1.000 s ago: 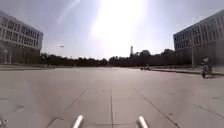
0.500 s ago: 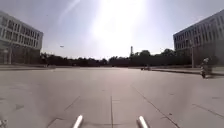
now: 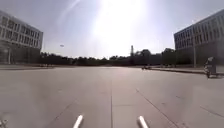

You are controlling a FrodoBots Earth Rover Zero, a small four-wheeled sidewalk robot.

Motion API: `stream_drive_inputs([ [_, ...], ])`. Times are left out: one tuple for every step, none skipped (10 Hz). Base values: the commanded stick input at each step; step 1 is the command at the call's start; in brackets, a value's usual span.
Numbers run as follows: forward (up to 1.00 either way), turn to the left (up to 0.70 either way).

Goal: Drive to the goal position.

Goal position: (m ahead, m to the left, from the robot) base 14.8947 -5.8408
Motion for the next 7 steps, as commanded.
stream_drive_inputs([
  [0.69, 0.00],
  [0.69, 0.00],
  [0.69, 0.00],
  [0.69, 0.00],
  [0.69, 0.00],
  [0.69, 0.00],
  [0.69, 0.00],
])
